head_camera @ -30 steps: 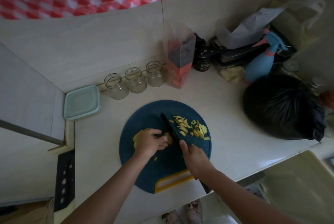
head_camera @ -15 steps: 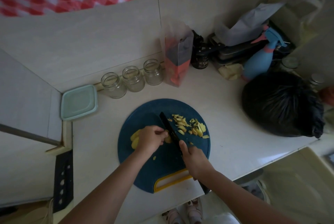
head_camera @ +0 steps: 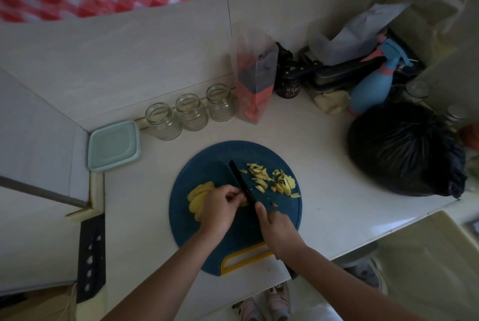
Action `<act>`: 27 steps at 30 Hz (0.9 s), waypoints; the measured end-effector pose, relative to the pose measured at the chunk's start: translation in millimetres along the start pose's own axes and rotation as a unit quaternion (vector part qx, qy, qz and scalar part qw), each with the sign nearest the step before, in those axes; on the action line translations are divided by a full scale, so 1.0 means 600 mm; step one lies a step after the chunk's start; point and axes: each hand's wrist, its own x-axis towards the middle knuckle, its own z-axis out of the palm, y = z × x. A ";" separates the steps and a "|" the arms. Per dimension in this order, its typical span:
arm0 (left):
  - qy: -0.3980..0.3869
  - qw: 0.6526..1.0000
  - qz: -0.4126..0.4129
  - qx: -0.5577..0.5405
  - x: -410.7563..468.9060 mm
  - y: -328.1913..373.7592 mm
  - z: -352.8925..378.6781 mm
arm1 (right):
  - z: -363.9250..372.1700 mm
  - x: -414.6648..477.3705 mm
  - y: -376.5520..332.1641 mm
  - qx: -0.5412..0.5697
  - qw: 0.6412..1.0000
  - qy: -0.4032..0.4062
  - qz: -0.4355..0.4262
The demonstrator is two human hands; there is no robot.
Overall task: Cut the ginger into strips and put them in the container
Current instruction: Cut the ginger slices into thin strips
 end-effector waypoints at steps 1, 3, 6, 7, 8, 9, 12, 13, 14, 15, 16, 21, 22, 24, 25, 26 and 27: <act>0.011 1.000 -0.001 -0.007 -0.003 -0.001 0.003 | 0.002 0.000 0.000 -0.008 1.000 0.001 -0.004; 0.030 0.999 -0.011 -0.022 -0.007 -0.002 0.009 | 0.006 0.001 0.001 -0.012 1.000 0.004 -0.007; 0.034 0.998 -0.022 -0.042 -0.006 -0.003 0.013 | 0.001 0.001 0.003 -0.007 1.000 0.013 -0.012; 0.030 0.998 -0.028 -0.050 -0.005 -0.004 0.012 | -0.002 0.000 0.004 -0.007 1.000 0.016 -0.015; 0.026 0.997 -0.035 -0.060 -0.004 -0.004 0.011 | -0.003 -0.002 0.006 -0.003 1.000 0.020 -0.019; 0.022 0.996 -0.042 -0.070 -0.002 -0.004 0.010 | -0.004 -0.003 0.008 0.002 0.999 0.023 -0.024; 0.016 0.995 -0.051 -0.083 -0.001 -0.005 0.007 | -0.003 -0.010 0.014 0.007 0.999 0.025 -0.034; 0.017 0.995 -0.050 -0.084 -0.001 -0.005 0.007 | -0.003 -0.013 0.016 0.008 0.999 0.023 -0.039; 0.018 0.995 -0.051 -0.085 -0.001 -0.004 0.006 | -0.002 -0.016 0.017 0.016 0.999 0.023 -0.041; 0.020 0.995 -0.054 -0.087 -0.001 -0.004 0.006 | -0.001 -0.020 0.017 0.025 0.999 0.023 -0.042; 0.021 0.994 -0.058 -0.089 -0.002 -0.004 0.006 | 0.000 -0.023 0.016 0.030 0.998 0.023 -0.042; 0.015 0.993 -0.069 -0.092 -0.003 0.000 0.005 | 0.008 -0.034 0.009 0.020 0.999 0.026 -0.037; 0.013 0.993 -0.074 -0.094 -0.002 0.001 0.004 | 0.010 -0.035 0.008 0.013 0.999 0.029 -0.037; 0.009 0.991 -0.085 -0.101 -0.002 0.003 0.002 | 0.013 -0.035 0.006 -0.008 0.999 0.034 -0.034; 0.008 0.991 -0.089 -0.102 -0.002 0.003 0.001 | 0.015 -0.036 0.005 -0.019 0.999 0.036 -0.032; 0.008 0.991 -0.091 -0.101 -0.002 0.004 0.001 | 0.017 -0.036 0.005 -0.029 0.998 0.038 -0.030; 0.010 0.991 -0.092 -0.098 -0.002 0.003 0.001 | 0.020 -0.036 0.005 -0.039 0.998 0.039 -0.028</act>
